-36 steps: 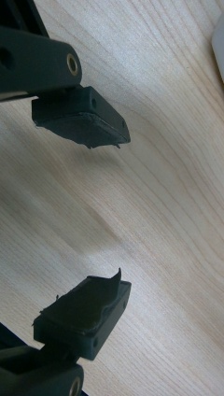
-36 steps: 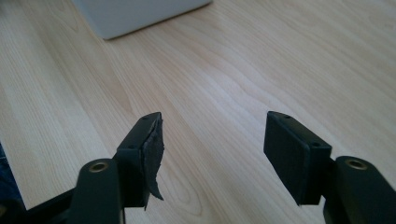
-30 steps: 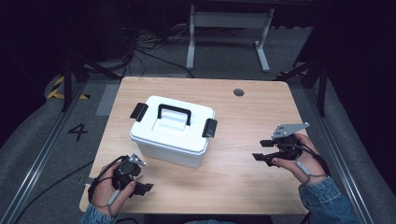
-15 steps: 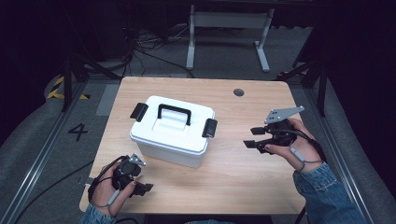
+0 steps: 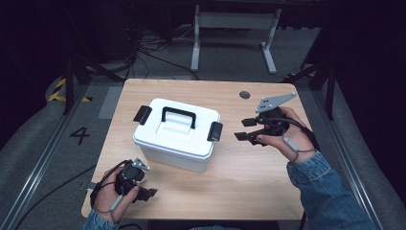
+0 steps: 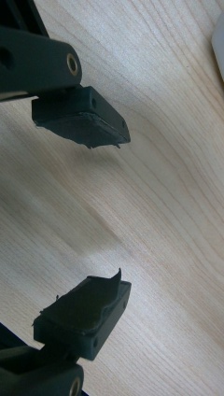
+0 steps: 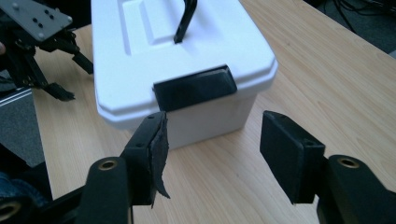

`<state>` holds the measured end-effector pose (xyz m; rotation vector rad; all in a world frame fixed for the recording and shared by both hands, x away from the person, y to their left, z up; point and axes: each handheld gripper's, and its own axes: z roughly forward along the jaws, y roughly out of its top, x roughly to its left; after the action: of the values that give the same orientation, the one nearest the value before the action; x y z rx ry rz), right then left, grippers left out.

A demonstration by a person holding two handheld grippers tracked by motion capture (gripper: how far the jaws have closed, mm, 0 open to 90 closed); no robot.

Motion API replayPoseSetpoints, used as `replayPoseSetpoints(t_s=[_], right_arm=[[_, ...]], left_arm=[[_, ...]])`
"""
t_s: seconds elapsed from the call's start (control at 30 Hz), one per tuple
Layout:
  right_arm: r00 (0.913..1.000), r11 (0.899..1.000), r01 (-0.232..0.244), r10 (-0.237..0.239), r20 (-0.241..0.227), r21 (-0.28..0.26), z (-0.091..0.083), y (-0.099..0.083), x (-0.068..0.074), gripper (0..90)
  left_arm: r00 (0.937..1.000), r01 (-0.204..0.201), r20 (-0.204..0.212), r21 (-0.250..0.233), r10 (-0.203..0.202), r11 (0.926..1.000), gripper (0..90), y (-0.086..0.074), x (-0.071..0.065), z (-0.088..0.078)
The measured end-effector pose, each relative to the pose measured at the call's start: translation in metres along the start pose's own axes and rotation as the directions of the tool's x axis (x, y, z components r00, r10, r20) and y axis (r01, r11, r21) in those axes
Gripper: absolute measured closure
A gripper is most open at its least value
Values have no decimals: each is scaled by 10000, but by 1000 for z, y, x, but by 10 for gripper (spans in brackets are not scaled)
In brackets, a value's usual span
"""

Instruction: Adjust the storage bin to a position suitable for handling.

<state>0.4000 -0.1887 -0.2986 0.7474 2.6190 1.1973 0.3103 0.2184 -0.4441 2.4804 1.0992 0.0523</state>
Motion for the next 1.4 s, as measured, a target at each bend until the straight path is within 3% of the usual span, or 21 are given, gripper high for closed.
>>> replayPoseSetpoints(t_s=[0.23,0.67,1.4], right_arm=[[9984,9998,193,-196,-534,-65,24,31,1,428],[9951,9985,426,-394,-909,342,73,72,4,434],[9876,9974,505,-424,-1512,504,139,99,9,454]], left_arm=[[10000,5,-13,-22,-5,10000,256,-1,0,0],[10000,9,-26,-55,-9,10000,249,-1,0,0],[10000,-34,53,-16,34,10000,245,0,1,1]])
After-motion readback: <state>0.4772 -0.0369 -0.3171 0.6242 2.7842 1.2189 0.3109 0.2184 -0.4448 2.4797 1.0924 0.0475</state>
